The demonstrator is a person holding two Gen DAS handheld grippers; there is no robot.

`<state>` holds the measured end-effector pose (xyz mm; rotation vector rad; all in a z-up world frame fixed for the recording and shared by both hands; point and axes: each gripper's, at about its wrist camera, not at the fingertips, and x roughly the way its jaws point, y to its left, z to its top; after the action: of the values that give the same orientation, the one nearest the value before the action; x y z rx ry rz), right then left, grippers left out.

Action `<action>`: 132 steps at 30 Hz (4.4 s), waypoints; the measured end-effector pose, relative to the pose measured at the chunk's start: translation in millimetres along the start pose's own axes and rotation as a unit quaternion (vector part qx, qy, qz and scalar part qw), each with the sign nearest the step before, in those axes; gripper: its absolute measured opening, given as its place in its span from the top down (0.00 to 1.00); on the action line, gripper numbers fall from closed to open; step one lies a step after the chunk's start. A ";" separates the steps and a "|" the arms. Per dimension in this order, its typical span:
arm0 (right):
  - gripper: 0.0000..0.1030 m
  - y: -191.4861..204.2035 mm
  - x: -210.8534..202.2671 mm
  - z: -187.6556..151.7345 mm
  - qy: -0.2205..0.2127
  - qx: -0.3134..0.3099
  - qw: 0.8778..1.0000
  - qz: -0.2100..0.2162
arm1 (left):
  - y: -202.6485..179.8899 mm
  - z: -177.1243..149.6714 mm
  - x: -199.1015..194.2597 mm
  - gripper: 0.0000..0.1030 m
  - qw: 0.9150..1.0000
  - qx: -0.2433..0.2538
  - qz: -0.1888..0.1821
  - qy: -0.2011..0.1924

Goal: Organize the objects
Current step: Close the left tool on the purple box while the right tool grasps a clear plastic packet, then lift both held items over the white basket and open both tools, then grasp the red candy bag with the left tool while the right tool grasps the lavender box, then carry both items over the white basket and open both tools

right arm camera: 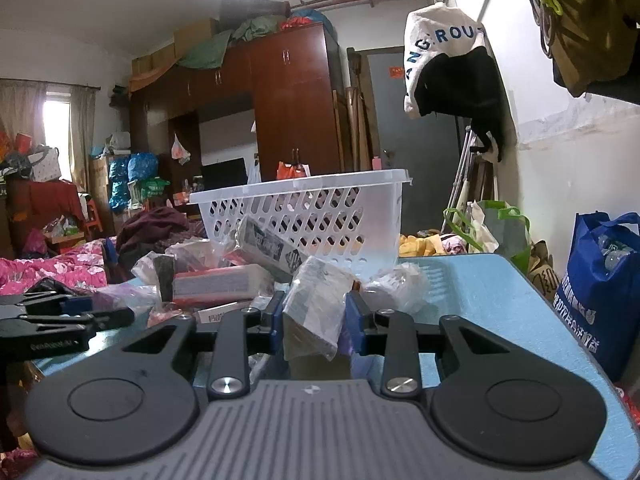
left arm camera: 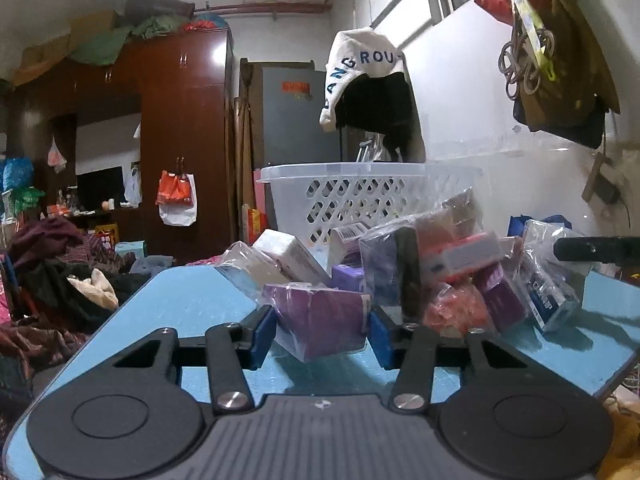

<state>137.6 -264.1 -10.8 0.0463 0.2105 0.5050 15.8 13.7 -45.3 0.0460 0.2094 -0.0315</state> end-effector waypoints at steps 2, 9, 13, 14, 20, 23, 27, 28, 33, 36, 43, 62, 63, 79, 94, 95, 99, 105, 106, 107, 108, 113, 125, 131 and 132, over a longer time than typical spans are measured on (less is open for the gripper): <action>0.67 0.0 -0.7 0.8 -0.001 -0.004 1.000 0.000 | 1.0 0.8 0.0 0.49 1.000 -0.001 -0.008 0.000; 0.67 -7.0 -6.5 2.6 -0.009 0.004 1.000 -0.005 | 0.1 -1.2 -4.6 0.50 1.000 0.013 -0.020 -0.009; 0.67 -5.8 -9.0 4.3 -0.016 0.002 1.000 -0.003 | 4.1 0.5 -11.4 0.51 0.999 0.007 -0.026 -0.022; 0.67 -5.2 -9.8 5.1 -0.019 0.000 1.000 -0.002 | 5.2 1.9 -14.2 0.51 0.999 0.005 -0.028 -0.028; 0.67 -6.5 -12.7 13.5 -0.030 0.003 1.000 0.002 | 7.1 17.6 -25.9 0.51 0.997 0.002 -0.029 -0.065; 0.67 -4.3 -8.1 32.1 -0.038 -0.005 0.999 0.008 | 8.3 48.3 -21.5 0.51 0.996 -0.005 -0.040 -0.084; 0.67 6.3 12.9 76.5 -0.060 -0.025 0.998 0.023 | 17.5 105.7 7.7 0.51 0.993 -0.037 -0.077 -0.079; 0.67 9.9 21.9 88.2 -0.065 -0.034 0.997 0.026 | 21.8 123.6 24.3 0.51 0.992 -0.050 -0.093 -0.065; 0.67 17.5 98.3 135.7 -0.029 -0.049 0.998 0.032 | 33.6 171.9 113.5 0.51 0.988 -0.096 -0.121 0.004; 0.67 16.5 141.3 142.2 0.007 -0.062 0.998 0.014 | 33.0 178.8 160.2 0.51 0.988 -0.099 -0.113 0.048; 0.05 12.3 148.0 127.6 0.016 -0.069 0.998 -0.002 | 36.3 166.6 160.7 0.00 0.989 -0.088 -0.107 0.046; 0.20 -2.5 -16.2 -14.7 -0.037 -0.024 0.999 0.023 | 17.6 54.8 -4.0 0.07 0.990 -0.038 -0.133 -0.036; 0.36 -6.0 -13.3 -12.9 -0.023 -0.019 0.999 0.023 | 12.8 51.5 -3.8 0.08 0.991 -0.026 -0.132 -0.027; 0.53 1.9 12.2 -24.9 0.048 -0.047 0.998 -0.011 | -42.9 16.2 27.9 0.08 0.988 0.038 -0.134 0.065; 0.53 -5.0 3.6 -20.2 0.042 -0.048 0.998 -0.022 | -44.9 10.5 36.2 0.50 0.992 0.026 -0.105 0.065; 0.54 -6.6 2.3 -19.4 0.040 -0.045 0.998 -0.024 | -42.4 10.7 33.2 0.50 0.993 0.024 -0.103 0.057; 0.54 -13.2 -3.9 -13.9 0.030 -0.036 0.998 -0.033 | -29.1 15.9 20.9 0.50 0.995 0.013 -0.097 0.036; 0.54 -14.9 -12.7 -4.3 0.007 -0.027 0.999 -0.034 | -7.6 27.0 6.0 0.50 0.996 -0.011 -0.092 -0.001; 0.54 -14.6 -12.8 -1.8 0.004 -0.026 0.999 -0.029 | -4.0 29.5 5.7 0.50 0.996 -0.018 -0.091 -0.006; 0.54 -13.6 -13.0 -0.1 0.001 -0.025 0.999 -0.024 | -1.2 32.0 5.7 0.50 0.996 -0.022 -0.089 -0.008; 0.54 -11.8 -13.0 1.3 -0.002 -0.026 0.999 -0.020 | 0.8 33.9 6.4 0.50 0.996 -0.024 -0.087 -0.010; 0.54 -4.7 -7.3 6.3 -0.007 -0.031 0.999 -0.010 | 9.3 36.4 12.3 0.50 0.996 -0.035 -0.082 -0.010; 0.54 -6.2 -3.0 43.1 -0.042 -0.026 0.999 0.021 | 16.2 64.3 15.0 0.50 0.993 -0.048 -0.097 -0.046; 0.54 -1.7 22.0 92.3 -0.055 -0.038 0.997 0.047 | 22.2 120.5 47.3 0.50 0.993 -0.051 -0.097 -0.050; 0.54 -1.1 29.8 100.3 -0.054 -0.042 0.997 0.046 | 24.0 130.1 54.9 0.50 0.993 -0.055 -0.097 -0.050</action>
<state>184.7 -249.8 81.5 0.0015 0.0820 0.6005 97.3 29.9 71.4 -0.0864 0.1141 -0.2144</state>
